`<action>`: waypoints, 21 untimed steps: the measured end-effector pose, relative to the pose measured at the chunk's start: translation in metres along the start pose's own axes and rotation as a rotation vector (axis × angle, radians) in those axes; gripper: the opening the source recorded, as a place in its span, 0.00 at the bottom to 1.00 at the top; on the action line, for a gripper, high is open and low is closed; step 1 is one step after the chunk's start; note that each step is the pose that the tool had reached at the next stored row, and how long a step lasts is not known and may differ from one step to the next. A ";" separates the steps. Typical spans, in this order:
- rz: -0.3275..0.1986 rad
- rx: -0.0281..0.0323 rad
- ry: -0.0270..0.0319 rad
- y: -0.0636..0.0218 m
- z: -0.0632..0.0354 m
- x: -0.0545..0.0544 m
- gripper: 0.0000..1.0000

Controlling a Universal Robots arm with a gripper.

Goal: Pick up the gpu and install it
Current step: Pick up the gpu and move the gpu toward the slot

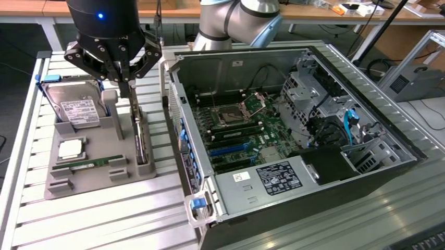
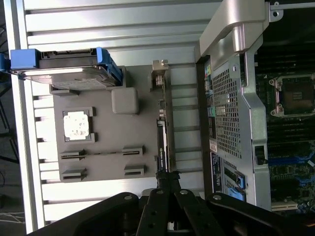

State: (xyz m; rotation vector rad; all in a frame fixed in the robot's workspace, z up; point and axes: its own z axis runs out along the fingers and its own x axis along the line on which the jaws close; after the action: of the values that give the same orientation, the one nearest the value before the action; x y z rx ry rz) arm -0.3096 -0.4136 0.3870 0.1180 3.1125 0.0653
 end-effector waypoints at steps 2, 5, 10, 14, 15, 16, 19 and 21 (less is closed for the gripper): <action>0.000 0.0000 0.0000 0.0000 0.0000 0.000 0.17; 0.000 0.0000 0.0000 0.0000 0.0000 0.000 0.29; 0.000 0.0000 0.0000 0.0000 0.0000 0.000 0.42; 0.000 0.0000 -0.0004 -0.0002 0.0051 0.000 0.42; 0.000 0.0000 -0.0004 -0.0003 0.0069 0.000 0.42; 0.000 -0.0001 -0.0005 -0.0004 0.0088 0.000 0.42; 0.000 -0.0001 -0.0005 -0.0006 0.0143 0.000 0.42; 0.000 0.0000 -0.0005 -0.0008 0.0180 0.000 0.42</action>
State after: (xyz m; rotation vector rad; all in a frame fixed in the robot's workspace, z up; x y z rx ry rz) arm -0.3096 -0.4136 0.3690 0.1179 3.1120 0.0654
